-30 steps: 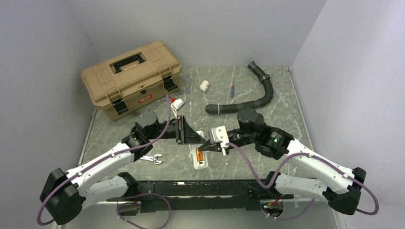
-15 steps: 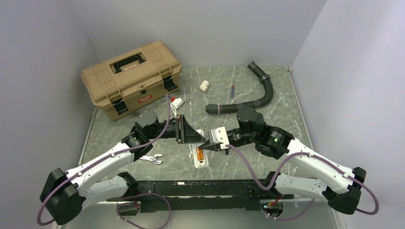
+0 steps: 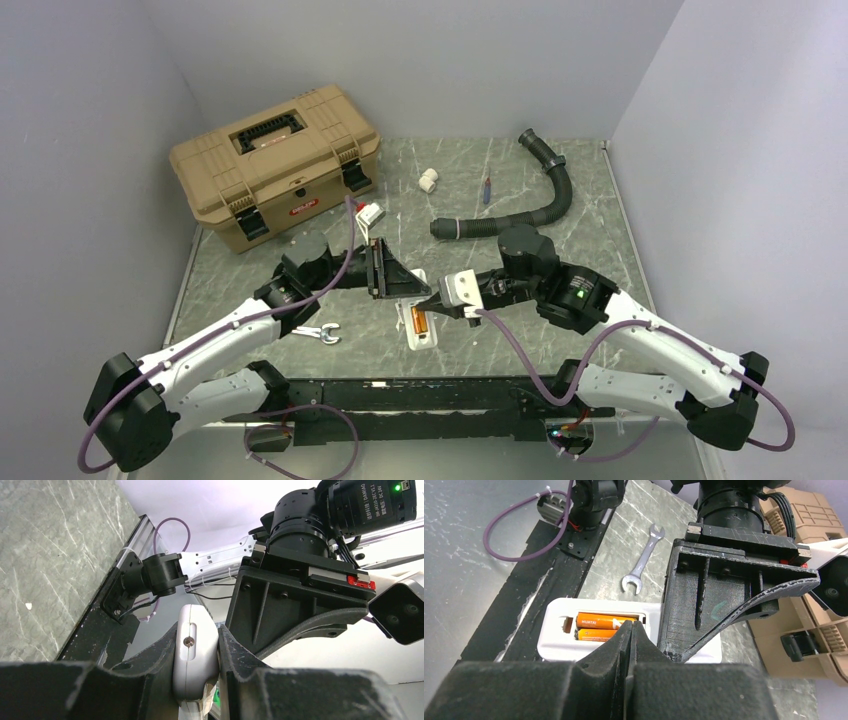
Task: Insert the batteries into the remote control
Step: Load the battery into the remote control.
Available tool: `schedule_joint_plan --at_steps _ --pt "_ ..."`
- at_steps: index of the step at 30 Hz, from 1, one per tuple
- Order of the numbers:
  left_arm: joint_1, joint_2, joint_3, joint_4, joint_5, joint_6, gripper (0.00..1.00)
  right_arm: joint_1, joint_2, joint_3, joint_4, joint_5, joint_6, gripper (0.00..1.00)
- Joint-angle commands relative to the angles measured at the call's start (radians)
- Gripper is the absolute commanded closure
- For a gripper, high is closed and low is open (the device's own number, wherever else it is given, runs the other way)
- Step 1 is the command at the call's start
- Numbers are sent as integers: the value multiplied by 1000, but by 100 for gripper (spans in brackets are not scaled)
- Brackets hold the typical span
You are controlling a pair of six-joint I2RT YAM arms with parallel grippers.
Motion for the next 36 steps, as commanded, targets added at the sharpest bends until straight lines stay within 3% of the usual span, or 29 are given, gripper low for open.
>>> schedule_joint_plan --at_steps 1,18,26,30,32,36 --pt "18 -30 106 236 -13 -93 100 7 25 -21 -229 11 -14 98" --pt "29 -26 123 238 3 -103 100 9 39 -15 -240 17 -33 98" --pt "28 -45 123 -11 -64 113 100 9 -59 -33 -22 -4 108 96" --pt "46 -60 85 -96 -115 203 100 9 -144 -105 259 29 305 86" --pt "69 -75 39 -82 -123 204 100 9 -182 -157 375 104 402 73" --pt "128 -122 -53 -156 -173 238 100 9 -232 -228 498 288 549 59"
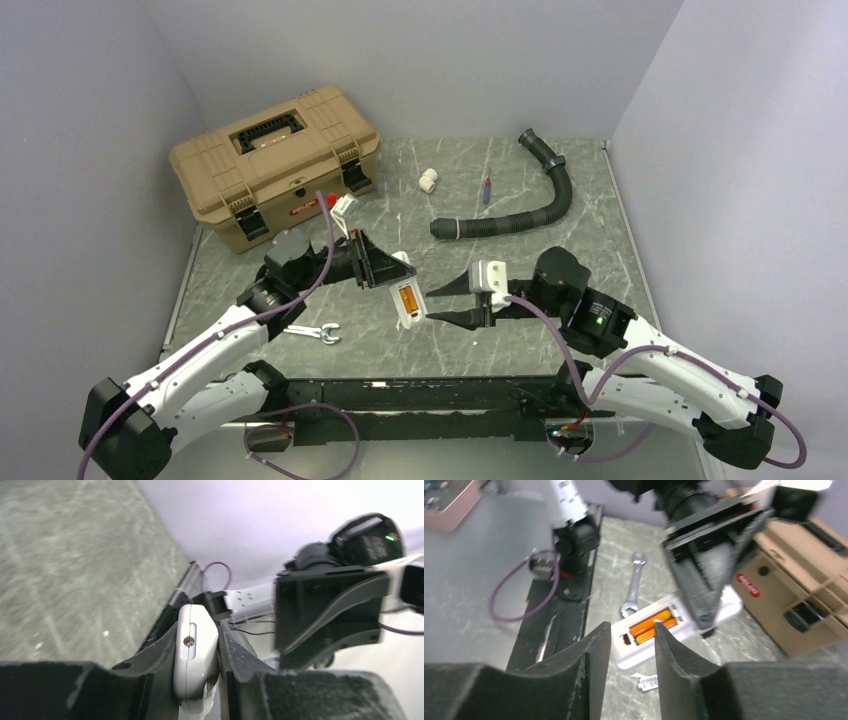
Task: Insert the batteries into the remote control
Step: Load the battery into the remote control, then pick up the battery cover at the center of the board.
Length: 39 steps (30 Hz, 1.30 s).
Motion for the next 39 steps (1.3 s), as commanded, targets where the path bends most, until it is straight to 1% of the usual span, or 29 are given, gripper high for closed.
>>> schedule_joint_plan --at_steps 1,4,6,8,12,14,18,20,22,25,30,32,37,39 --pt "68 -66 -80 -111 -93 88 100 -3 -50 -65 253 237 260 55" --pt "123 -127 -114 -225 -124 137 100 -3 -37 -102 252 433 430 52" --pt "156 -174 -116 -300 -144 157 100 -3 -7 -115 208 554 540 50" --pt "197 -221 -112 -394 -161 186 100 -3 55 -115 146 643 661 47" --pt "304 -321 -114 -556 -187 231 100 -3 151 -125 74 730 850 41" --pt "368 -365 -127 -596 -165 238 100 -3 204 -132 42 782 948 40" --pt "489 -394 -133 -631 -70 251 100 31 364 -92 -27 826 1010 36" --pt "529 -392 -131 -630 -32 254 100 59 452 -61 -51 849 1020 34" --pt "560 -384 -131 -620 -4 250 100 86 544 -30 -60 865 1026 30" --pt "576 -377 -124 -612 22 247 100 112 642 3 -49 864 1037 24" --pt "581 -372 -108 -615 33 255 100 131 747 35 -13 875 1056 22" --pt "581 -368 -110 -609 41 251 100 133 796 69 -34 887 1061 24" --pt "583 -364 -123 -590 55 237 100 149 886 128 -46 900 1062 38" --pt "583 -363 -121 -592 55 239 100 150 908 136 -41 904 1060 42"
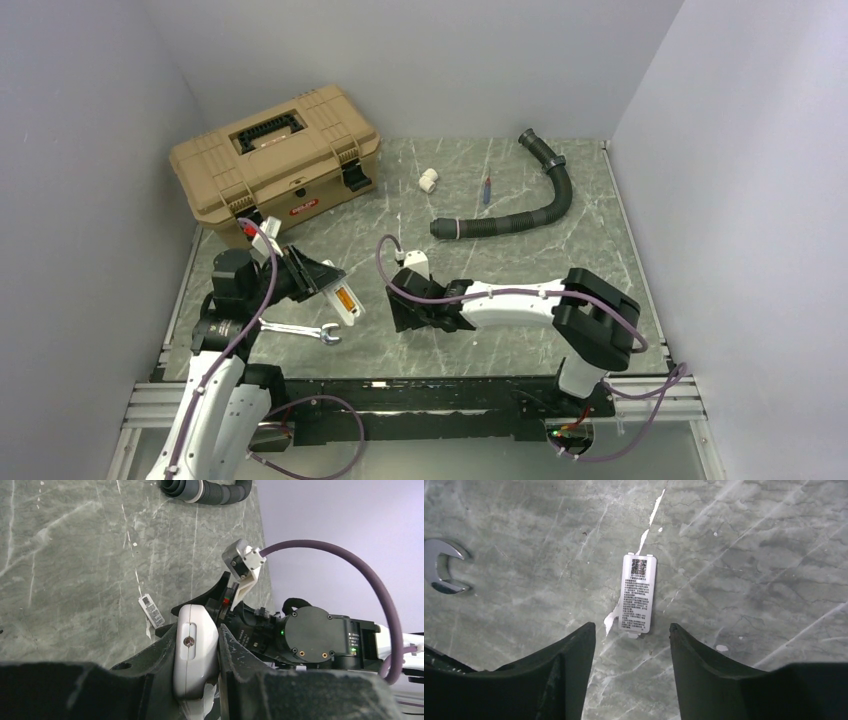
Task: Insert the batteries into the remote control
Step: Pick up the battery cover at the center of the board.
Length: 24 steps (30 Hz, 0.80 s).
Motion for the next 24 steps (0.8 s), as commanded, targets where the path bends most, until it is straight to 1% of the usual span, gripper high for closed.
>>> schedule_joint_plan --at_steps 1,5,13,17,21,24 --pt "6 1 15 41 33 -1 100 10 38 51 6 38 16 44" --pt "7 3 16 40 35 3 100 11 85 79 -16 41 0 51" --pt "8 3 17 36 39 6 100 18 135 119 -67 47 -20 62" --pt "8 9 16 47 45 -3 100 29 148 143 -118 71 -34 62" --pt "9 9 19 49 46 -3 100 46 166 172 -192 118 -46 58" --pt "9 11 19 50 47 -2 100 57 178 183 -228 135 -49 58"
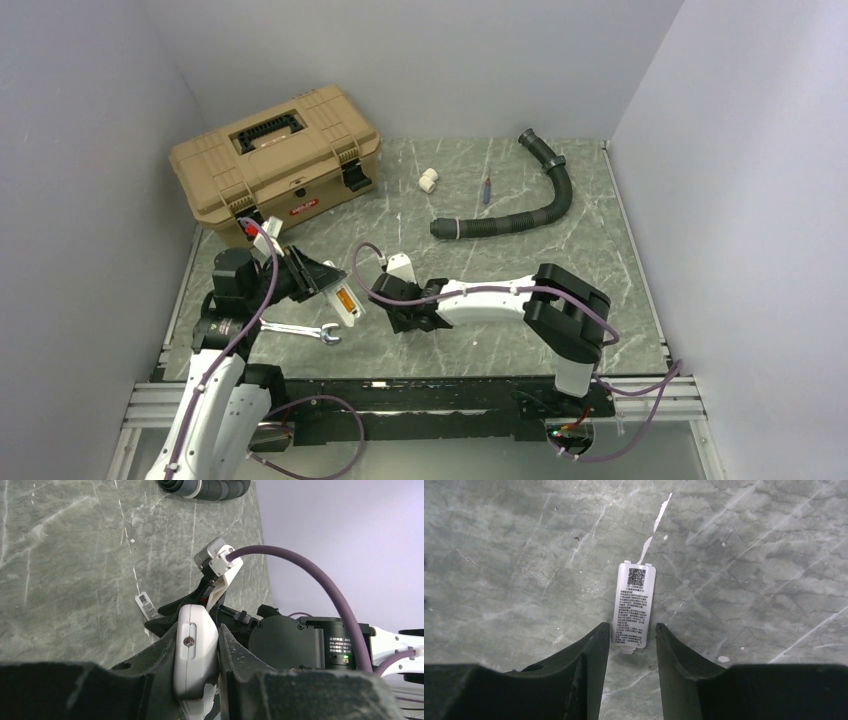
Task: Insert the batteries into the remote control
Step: Pick up the battery cover at the center of the board.
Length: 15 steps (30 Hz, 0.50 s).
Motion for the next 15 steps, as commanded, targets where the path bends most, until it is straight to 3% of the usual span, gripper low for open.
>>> schedule_joint_plan --at_steps 1,15 --pt "7 1 18 49 27 -4 100 18 27 32 -110 56 -14 58" --pt "7 -4 9 50 26 -9 100 30 61 53 -112 46 -22 65"
